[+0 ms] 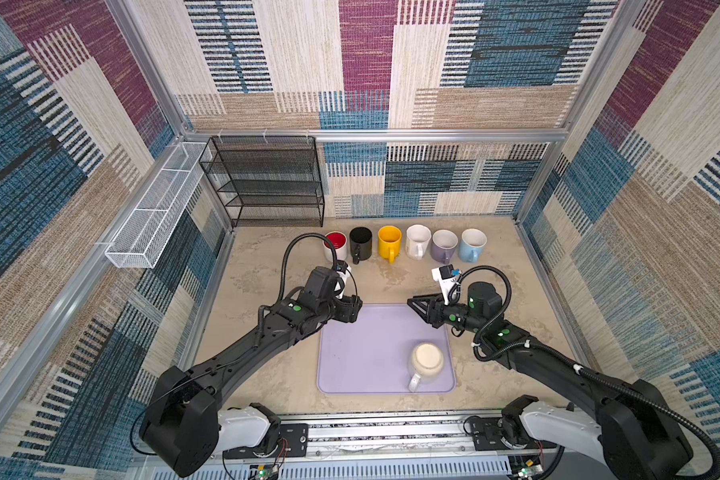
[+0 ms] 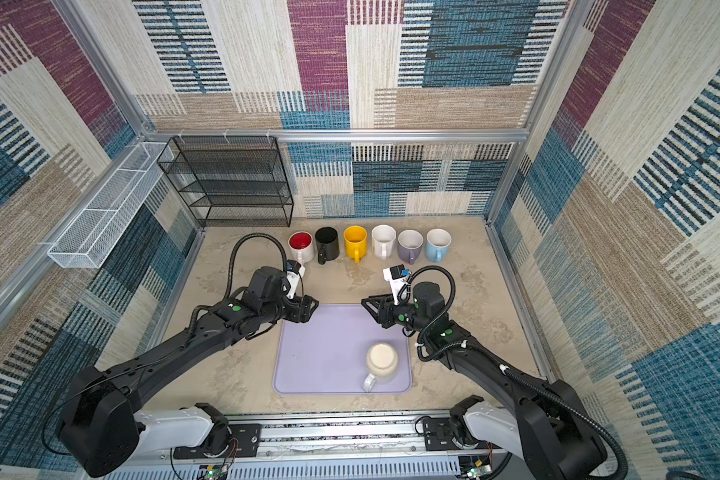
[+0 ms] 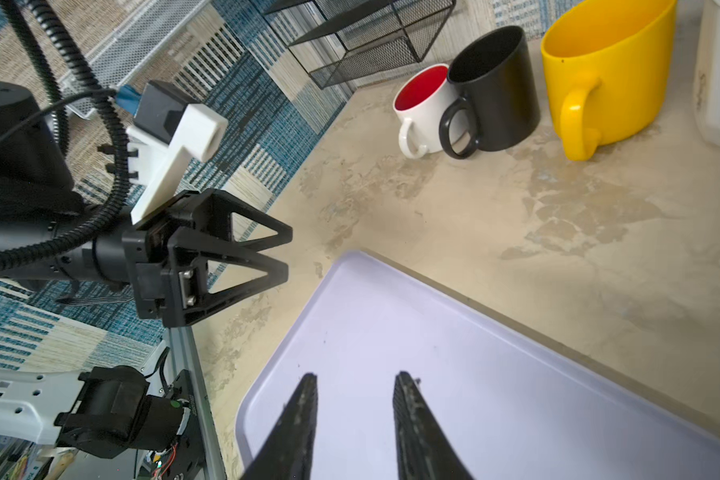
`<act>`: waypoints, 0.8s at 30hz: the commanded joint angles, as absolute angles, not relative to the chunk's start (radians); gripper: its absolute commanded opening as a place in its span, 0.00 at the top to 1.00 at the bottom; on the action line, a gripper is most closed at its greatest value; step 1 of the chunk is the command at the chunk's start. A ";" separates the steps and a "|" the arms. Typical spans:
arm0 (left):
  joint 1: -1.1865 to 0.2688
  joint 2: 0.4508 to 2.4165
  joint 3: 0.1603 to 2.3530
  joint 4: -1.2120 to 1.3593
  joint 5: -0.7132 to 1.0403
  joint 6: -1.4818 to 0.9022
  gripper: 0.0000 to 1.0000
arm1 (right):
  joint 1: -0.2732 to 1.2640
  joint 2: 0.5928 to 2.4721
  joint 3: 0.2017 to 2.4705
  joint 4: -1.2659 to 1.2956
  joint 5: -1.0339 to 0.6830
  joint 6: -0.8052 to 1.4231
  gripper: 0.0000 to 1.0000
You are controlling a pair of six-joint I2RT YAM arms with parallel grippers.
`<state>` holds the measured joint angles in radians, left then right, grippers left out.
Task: Turn the mug right side up
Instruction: 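Move the left gripper over the tray while the right gripper lowers onto the cream mug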
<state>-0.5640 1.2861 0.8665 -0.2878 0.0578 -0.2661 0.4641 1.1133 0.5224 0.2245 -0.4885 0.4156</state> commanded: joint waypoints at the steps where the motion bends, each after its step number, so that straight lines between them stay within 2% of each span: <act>1: -0.570 1.271 0.849 -0.299 0.059 -0.284 0.26 | 0.465 1.094 0.541 0.079 -0.438 0.385 0.65; 9: -0.573 1.230 0.805 -0.308 0.047 -0.308 0.26 | 0.465 1.037 0.571 -0.167 -0.378 0.394 0.60; 10: -0.574 1.232 0.803 -0.311 0.045 -0.307 0.26 | 0.465 1.035 0.571 -0.191 -0.370 0.398 0.59; 12: -0.572 1.234 0.804 -0.316 0.046 -0.306 0.26 | 0.465 1.030 0.566 -0.230 -0.370 0.403 0.50; 20: -0.574 1.235 0.801 -0.320 0.037 -0.302 0.26 | 0.465 0.989 0.534 -0.311 -0.431 0.428 0.37; 24: -0.573 1.240 0.799 -0.323 0.042 -0.298 0.25 | 0.465 0.955 0.532 -0.367 -0.429 0.432 0.35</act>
